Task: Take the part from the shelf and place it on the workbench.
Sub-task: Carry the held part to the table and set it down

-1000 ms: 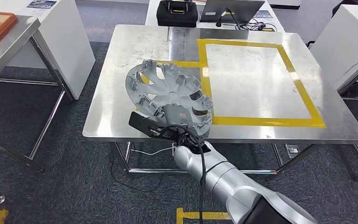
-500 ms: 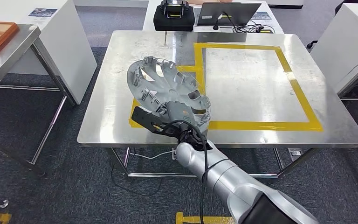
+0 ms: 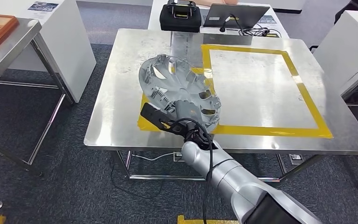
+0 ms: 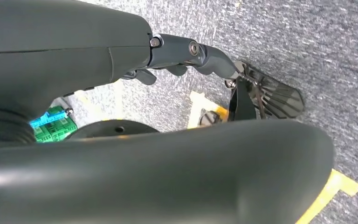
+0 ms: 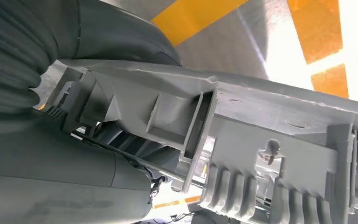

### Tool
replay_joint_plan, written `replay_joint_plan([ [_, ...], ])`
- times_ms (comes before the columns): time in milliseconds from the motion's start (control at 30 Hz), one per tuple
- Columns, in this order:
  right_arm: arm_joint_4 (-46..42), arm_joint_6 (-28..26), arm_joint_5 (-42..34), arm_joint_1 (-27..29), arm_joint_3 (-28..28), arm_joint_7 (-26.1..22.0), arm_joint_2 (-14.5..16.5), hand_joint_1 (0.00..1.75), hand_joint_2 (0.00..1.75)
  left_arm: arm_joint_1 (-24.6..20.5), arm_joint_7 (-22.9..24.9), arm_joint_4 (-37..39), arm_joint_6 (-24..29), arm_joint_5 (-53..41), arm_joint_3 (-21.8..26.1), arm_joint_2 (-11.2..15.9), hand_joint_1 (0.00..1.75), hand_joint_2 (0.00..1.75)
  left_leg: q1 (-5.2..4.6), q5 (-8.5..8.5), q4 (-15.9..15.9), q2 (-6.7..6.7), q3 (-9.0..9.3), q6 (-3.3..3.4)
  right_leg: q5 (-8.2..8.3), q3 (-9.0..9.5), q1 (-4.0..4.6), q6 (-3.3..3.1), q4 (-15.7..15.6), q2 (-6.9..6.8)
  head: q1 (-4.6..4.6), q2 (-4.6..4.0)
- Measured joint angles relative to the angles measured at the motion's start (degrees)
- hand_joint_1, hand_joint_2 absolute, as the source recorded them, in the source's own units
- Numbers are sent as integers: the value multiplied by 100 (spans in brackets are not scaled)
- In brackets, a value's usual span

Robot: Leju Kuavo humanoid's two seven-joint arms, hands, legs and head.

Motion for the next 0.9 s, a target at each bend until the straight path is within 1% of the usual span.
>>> replay_joint_plan([
  [33,9,-1,0,12,-1,-3,-12,175,175,5,0,1,-1,0,0,1,0,0,-11,-10,0,-7,7,5,5,-123,2,-14,163,1,21,0],
  [67,15,0,0,19,-3,-3,-20,175,175,8,1,1,-10,4,0,2,0,0,-28,-20,-1,-19,21,9,120,-140,11,-50,113,3,43,0],
  [100,20,1,0,17,-10,5,-26,175,175,10,3,1,-33,13,0,2,0,0,-50,-31,-3,-32,44,12,317,-49,32,-110,-144,5,64,0],
  [133,24,3,-2,4,-22,22,-31,175,175,11,7,-1,-69,26,0,-6,0,0,-61,-41,-13,-47,66,16,553,117,76,-207,-542,10,86,0],
  [167,26,4,-7,-14,-37,46,-33,175,175,5,11,-3,-107,39,1,-21,0,0,-74,-53,-25,-60,96,15,751,280,129,-312,-934,33,81,0],
  [200,28,7,-14,-39,-52,73,-34,175,175,-4,14,-5,-142,49,1,-29,0,0,-74,-60,-48,-71,125,8,862,413,182,-406,-1240,52,76,0],
  [233,29,11,-23,-67,-63,100,-34,175,175,-18,15,-15,-171,53,2,-57,0,0,-66,-65,-74,-78,150,-8,897,496,229,-476,-1424,70,75,0],
  [267,29,14,-33,-90,-72,121,-32,175,175,-35,15,-23,-185,53,2,-83,0,0,-65,-73,-97,-84,184,-32,876,529,255,-506,-1483,88,75,0],
  [300,29,17,-41,-108,-81,135,-31,175,175,-47,15,-33,-197,52,2,-103,0,0,-61,-82,-128,-87,223,-61,855,582,266,-521,-1535,87,94,0],
  [367,42,20,-60,-109,-112,164,-35,175,175,-53,15,-37,-189,51,-1,-122,0,0,-72,-122,-45,-75,243,-90,940,778,224,-500,-1728,75,113,0],
  [400,52,19,-70,-114,-129,183,-45,175,175,-51,15,-35,-176,50,-3,-117,0,0,-83,-204,123,-66,171,-98,982,888,194,-494,-1827,62,94,0],
  [433,64,13,-79,-122,-146,205,-60,175,175,-46,16,-32,-161,50,-5,-109,0,0,-88,-325,403,-56,18,-102,1019,965,167,-482,-1890,45,69,0],
  [500,74,-15,-81,-148,-166,253,-108,175,175,-42,39,-31,-145,50,-7,-98,0,0,-78,-603,1074,-46,-395,-143,1002,998,154,-485,-1889,23,1,0],
  [533,75,-31,-77,-152,-172,286,-143,175,175,-32,61,-29,-149,50,-7,-89,0,0,-63,-631,1280,-41,-544,-172,986,992,143,-468,-1872,14,-21,0],
  [567,75,-42,-73,-155,-175,327,-180,175,175,-15,85,-26,-158,50,-7,-78,0,0,-43,-549,1304,-32,-600,-208,959,990,121,-440,-1843,11,-40,0],
  [600,75,-43,-71,-167,-181,379,-226,175,175,3,106,-22,-171,50,-7,-67,0,0,-19,-368,1122,-21,-551,-249,918,989,88,-397,-1792,8,-55,0],
  [633,75,-30,-72,-192,-191,440,-272,175,175,17,121,-19,-183,48,-7,-60,0,0,16,-147,801,-5,-428,-300,862,981,56,-339,-1712,5,-75,0],
  [667,75,-6,-79,-233,-205,508,-329,175,175,20,134,-16,-193,46,-8,-71,0,0,39,-22,495,0,-284,-352,784,928,36,-268,-1603,-2,-125,0],
  [700,74,27,-90,-283,-224,577,-393,175,175,17,146,-16,-204,43,-8,-83,0,0,60,28,276,-3,-170,-347,693,868,33,-205,-1486,-8,-172,0],
  [733,72,61,-104,-330,-244,636,-463,175,175,17,163,-16,-221,42,-9,-97,0,0,72,6,165,-8,-102,-321,615,814,40,-152,-1398,-16,-188,0],
  [767,68,89,-124,-369,-262,683,-534,175,175,18,183,-17,-245,41,-9,-110,0,0,69,-60,159,-19,-78,-268,559,770,52,-122,-1350,-21,-184,0],
  [800,61,108,-141,-392,-279,713,-599,175,175,23,199,-17,-276,41,-9,-113,0,0,79,-72,170,-24,-77,-202,531,772,53,-105,-1335,-22,-149,0],
  [833,52,121,-164,-405,-296,731,-659,175,175,28,213,-17,-305,42,-9,-117,0,0,78,-77,174,-26,-75,-173,518,782,47,-82,-1330,-23,-109,0],
  [867,38,133,-202,-417,-315,741,-723,175,175,30,221,-16,-327,45,-9,-125,0,0,77,-81,178,-32,-68,-149,480,755,35,-55,-1259,-19,-82,0],
  [900,20,143,-255,-429,-340,745,-794,175,175,29,223,-16,-340,49,-9,-132,0,0,76,-86,175,-40,-59,-133,404,668,17,-18,-1088,-14,-62,0],
])
